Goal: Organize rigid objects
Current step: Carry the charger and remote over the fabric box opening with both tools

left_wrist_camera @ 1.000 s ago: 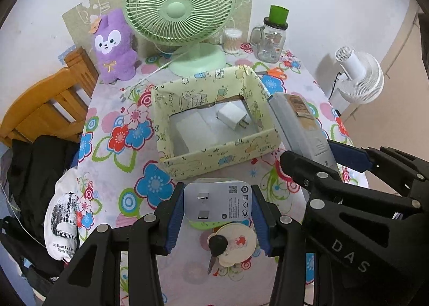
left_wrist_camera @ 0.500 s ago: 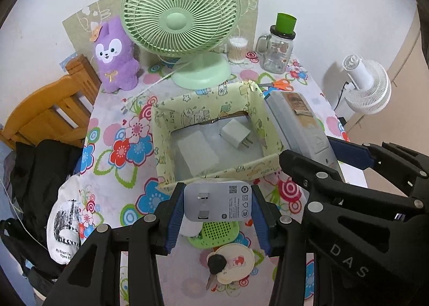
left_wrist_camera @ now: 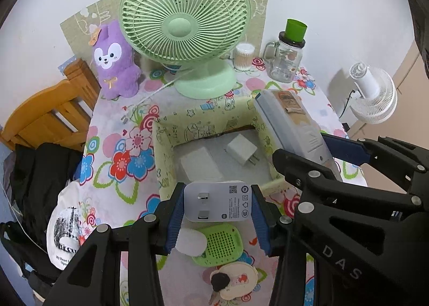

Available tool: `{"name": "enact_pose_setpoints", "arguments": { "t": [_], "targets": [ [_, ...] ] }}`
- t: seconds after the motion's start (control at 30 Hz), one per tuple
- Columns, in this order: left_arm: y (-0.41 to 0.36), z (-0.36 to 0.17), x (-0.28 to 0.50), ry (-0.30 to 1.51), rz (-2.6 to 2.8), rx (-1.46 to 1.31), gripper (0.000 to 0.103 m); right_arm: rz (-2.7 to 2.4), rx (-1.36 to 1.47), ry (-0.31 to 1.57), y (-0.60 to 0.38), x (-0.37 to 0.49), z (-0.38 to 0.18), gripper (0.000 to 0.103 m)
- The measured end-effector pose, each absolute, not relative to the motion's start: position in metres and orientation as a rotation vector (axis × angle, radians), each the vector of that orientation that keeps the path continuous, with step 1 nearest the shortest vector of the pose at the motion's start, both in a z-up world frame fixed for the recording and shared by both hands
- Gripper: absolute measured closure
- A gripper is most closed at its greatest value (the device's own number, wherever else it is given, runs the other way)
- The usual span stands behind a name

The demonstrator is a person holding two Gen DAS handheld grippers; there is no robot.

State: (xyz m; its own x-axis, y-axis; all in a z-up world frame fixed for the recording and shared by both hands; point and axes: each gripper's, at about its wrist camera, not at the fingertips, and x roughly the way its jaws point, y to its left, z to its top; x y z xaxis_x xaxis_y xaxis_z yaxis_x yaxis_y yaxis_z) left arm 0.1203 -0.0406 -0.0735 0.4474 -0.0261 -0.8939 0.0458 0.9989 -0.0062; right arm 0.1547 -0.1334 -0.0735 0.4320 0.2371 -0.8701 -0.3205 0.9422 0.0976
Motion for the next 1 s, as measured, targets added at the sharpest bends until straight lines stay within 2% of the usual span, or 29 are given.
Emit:
{"name": "enact_pose_setpoints", "arguments": {
  "t": [0.5, 1.0],
  "targets": [
    [-0.030, -0.092, 0.154, 1.126, -0.052, 0.024, 0.055, 0.349, -0.086, 1.092, -0.124, 0.191, -0.090, 0.053],
    [-0.018, -0.141, 0.177, 1.209, -0.034, 0.026, 0.055, 0.353, -0.119, 1.186, -0.117, 0.223, -0.143, 0.053]
  ]
}}
